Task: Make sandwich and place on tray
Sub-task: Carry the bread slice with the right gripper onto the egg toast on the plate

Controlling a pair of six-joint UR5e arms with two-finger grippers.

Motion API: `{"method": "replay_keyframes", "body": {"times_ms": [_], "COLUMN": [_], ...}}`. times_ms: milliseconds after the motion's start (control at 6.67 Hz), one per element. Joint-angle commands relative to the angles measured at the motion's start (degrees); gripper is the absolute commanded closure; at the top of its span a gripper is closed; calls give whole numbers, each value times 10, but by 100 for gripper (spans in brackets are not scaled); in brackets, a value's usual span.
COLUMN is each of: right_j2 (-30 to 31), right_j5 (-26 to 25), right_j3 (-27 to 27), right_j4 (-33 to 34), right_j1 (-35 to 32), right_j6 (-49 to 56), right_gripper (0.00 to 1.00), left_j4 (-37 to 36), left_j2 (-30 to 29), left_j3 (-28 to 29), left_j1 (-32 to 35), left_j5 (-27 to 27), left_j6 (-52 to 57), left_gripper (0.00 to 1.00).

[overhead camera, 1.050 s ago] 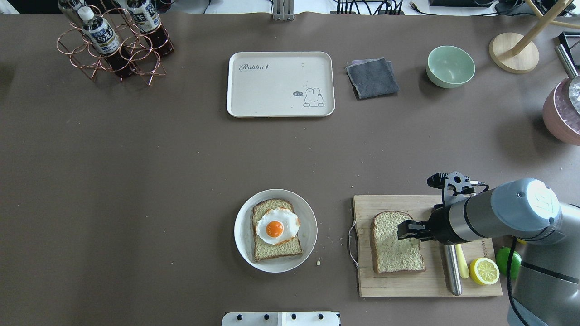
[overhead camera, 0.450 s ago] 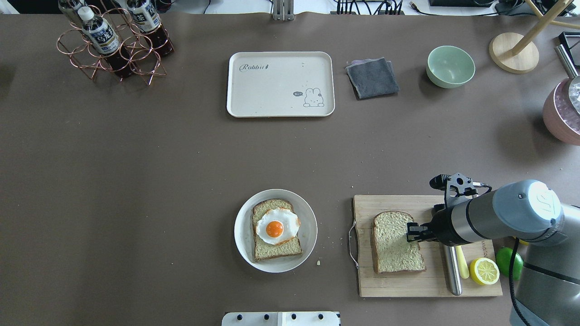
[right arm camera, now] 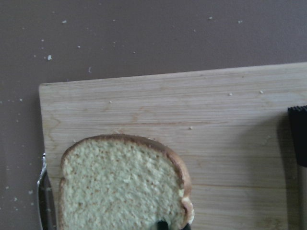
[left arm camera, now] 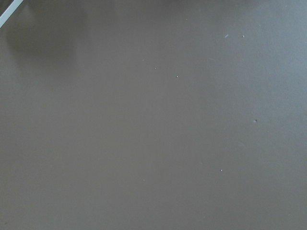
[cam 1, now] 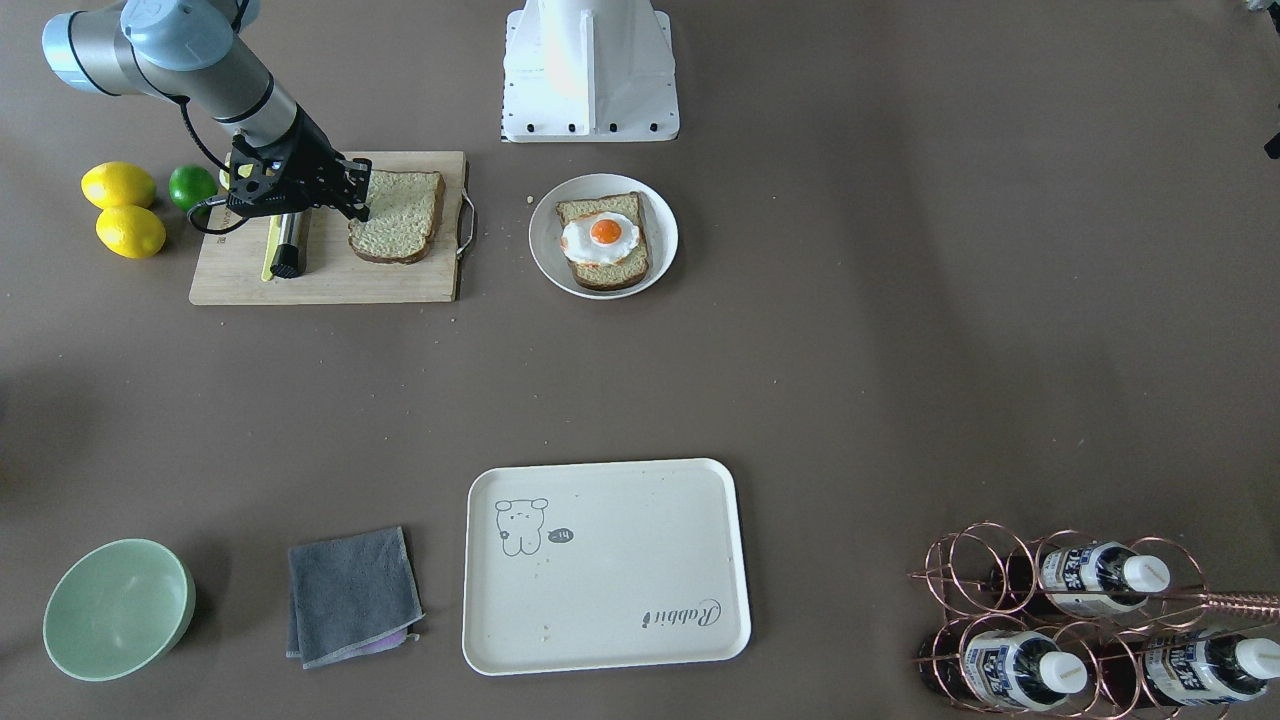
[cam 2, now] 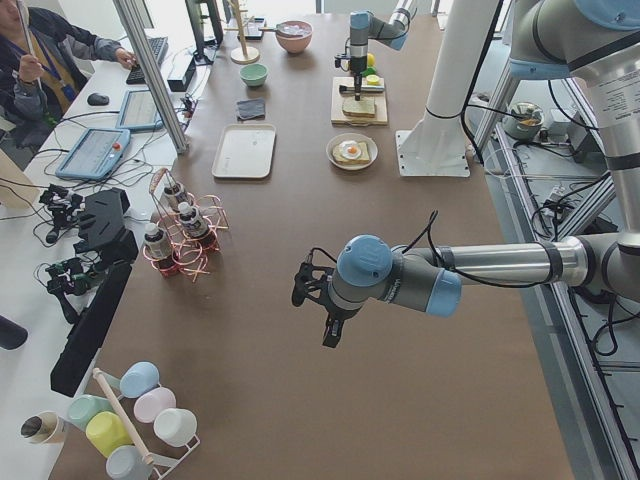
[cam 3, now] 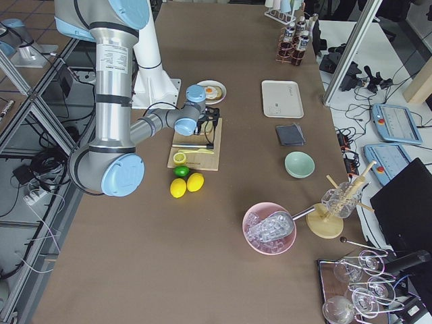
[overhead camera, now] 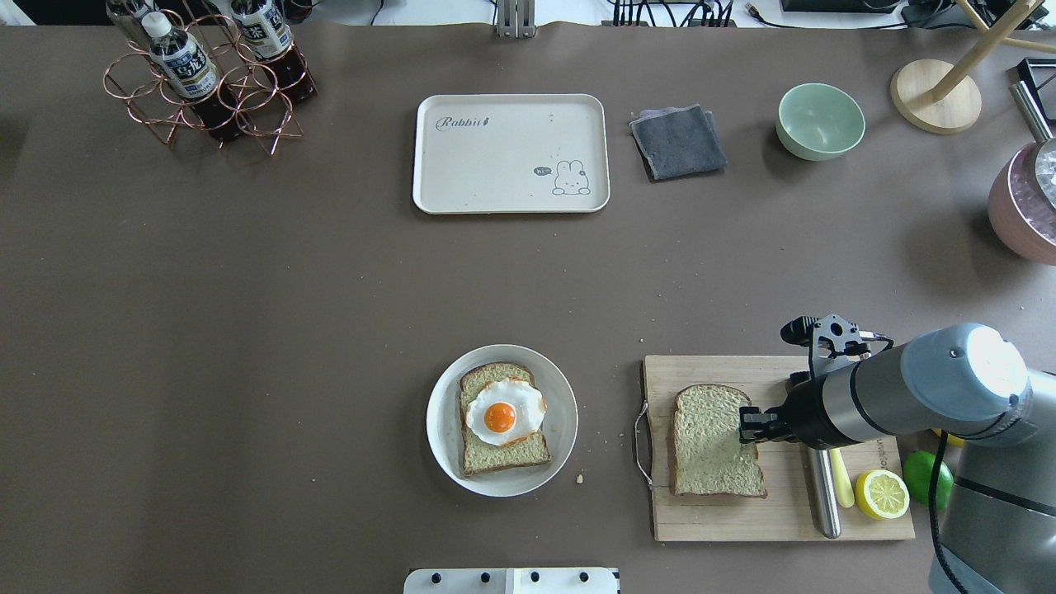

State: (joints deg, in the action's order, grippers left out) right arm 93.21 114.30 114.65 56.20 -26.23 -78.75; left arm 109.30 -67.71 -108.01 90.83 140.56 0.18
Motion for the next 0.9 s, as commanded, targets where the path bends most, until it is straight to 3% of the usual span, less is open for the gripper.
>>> {"method": "replay_keyframes", "body": {"times_ms": [0,300,600,750], "right_j2": [-22,-90,-230,-254], "right_j5": [53,53,47,37], "right_j3": [18,-9,-98,-119], "right_j4": [-31,-74,-75,-75], "right_j1": [-25,-23,9,24], "right_j6": [0,-34,-81,-80], "right_gripper": [100,100,100,100], "left_j4": [3,3,3,3], "left_j2": [1,1,1,1], "left_j3": [0,-1,-3,-3], "left_j1": [0,0,0,0], "left_j5": [2,2,2,2], "left_j6": [0,0,0,0], "left_gripper": [2,2,2,2]}}
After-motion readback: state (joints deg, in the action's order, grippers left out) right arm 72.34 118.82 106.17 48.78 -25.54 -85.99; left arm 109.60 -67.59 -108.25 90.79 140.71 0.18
